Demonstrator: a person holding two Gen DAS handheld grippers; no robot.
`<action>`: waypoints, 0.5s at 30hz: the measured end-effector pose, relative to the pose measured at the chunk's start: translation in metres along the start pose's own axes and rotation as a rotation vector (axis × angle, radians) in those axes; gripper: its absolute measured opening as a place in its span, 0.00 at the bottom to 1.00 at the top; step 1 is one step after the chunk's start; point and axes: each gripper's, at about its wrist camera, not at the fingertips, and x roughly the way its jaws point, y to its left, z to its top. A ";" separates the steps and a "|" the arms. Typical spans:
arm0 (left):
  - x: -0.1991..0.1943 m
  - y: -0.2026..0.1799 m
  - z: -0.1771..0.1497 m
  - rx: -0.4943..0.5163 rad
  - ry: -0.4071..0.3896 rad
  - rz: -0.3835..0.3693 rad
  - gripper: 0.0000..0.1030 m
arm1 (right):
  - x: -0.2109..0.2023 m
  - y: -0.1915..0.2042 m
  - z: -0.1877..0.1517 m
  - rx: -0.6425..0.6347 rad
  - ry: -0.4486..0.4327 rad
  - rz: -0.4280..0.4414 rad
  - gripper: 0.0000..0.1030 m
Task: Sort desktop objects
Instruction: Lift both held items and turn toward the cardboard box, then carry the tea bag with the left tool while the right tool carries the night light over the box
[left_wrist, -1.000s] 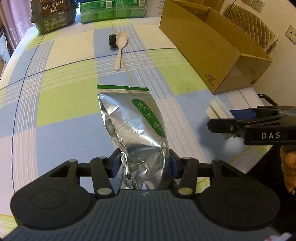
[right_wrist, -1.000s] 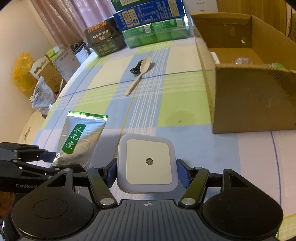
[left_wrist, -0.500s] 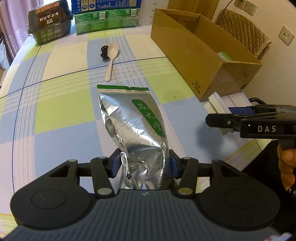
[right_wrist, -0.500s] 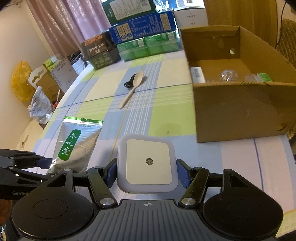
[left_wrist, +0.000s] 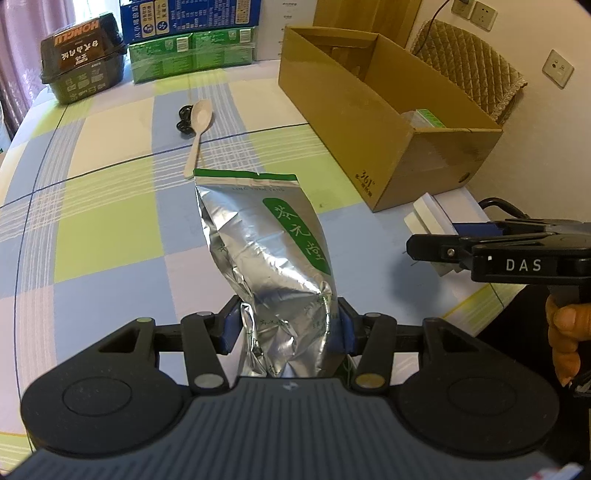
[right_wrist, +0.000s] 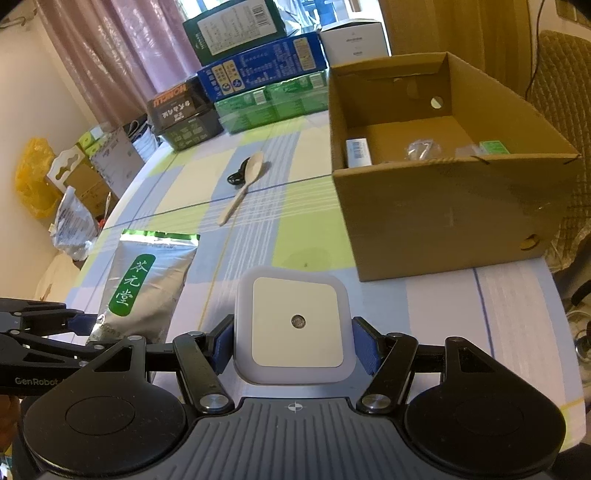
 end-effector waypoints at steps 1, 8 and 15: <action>0.000 -0.001 0.001 0.001 -0.001 -0.001 0.45 | -0.002 -0.001 0.000 0.001 -0.003 -0.001 0.61; -0.001 -0.011 0.007 0.009 -0.008 -0.012 0.45 | -0.010 -0.009 0.001 0.015 -0.021 -0.012 0.61; -0.001 -0.021 0.015 0.020 -0.018 -0.024 0.45 | -0.018 -0.021 0.004 0.032 -0.039 -0.032 0.61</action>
